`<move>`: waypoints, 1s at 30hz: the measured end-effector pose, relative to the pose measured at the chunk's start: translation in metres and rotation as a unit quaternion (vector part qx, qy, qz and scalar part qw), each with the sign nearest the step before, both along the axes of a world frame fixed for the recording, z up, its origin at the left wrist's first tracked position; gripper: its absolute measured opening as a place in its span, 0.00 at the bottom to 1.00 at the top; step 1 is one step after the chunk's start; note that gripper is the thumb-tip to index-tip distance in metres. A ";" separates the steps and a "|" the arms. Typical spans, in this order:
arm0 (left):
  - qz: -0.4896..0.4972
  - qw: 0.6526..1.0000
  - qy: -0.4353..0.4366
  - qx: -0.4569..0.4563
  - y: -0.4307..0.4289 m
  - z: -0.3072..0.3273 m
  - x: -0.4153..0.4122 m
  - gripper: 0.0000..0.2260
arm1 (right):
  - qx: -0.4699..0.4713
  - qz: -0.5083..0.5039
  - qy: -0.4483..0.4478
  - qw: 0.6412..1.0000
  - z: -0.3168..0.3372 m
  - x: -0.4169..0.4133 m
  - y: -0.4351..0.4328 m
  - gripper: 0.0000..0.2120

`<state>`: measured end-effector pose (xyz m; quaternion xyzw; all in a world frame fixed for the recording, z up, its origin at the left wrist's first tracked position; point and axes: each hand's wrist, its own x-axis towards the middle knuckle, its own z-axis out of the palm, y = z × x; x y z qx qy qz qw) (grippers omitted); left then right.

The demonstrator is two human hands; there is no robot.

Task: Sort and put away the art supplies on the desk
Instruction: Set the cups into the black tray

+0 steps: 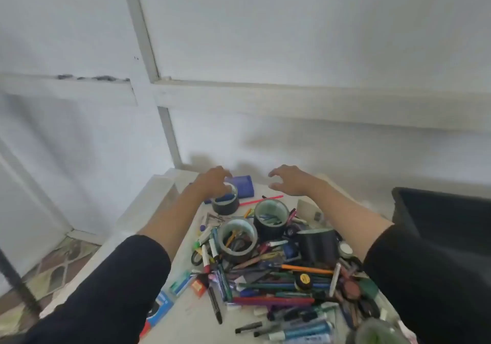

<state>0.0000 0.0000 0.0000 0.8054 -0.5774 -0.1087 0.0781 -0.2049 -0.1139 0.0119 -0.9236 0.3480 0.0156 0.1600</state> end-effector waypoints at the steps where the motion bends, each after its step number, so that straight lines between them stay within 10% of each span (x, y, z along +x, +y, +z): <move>1: 0.001 1.000 -0.012 0.029 0.005 -0.008 0.000 0.18 | 0.017 0.000 0.025 1.000 -0.008 0.003 0.003 0.24; 12: -0.055 0.979 -0.172 0.100 0.006 -0.065 0.012 0.12 | 0.137 -0.112 -0.006 0.984 -0.060 -0.002 0.019 0.24; 23: 0.112 0.988 0.003 -0.108 -0.029 -0.039 0.006 0.11 | 0.114 -0.198 -0.288 0.930 -0.021 -0.030 0.013 0.22; 30: -0.005 0.959 0.146 -0.242 -0.065 0.006 -0.070 0.13 | 0.174 -0.291 -0.384 0.859 0.007 -0.105 -0.005 0.20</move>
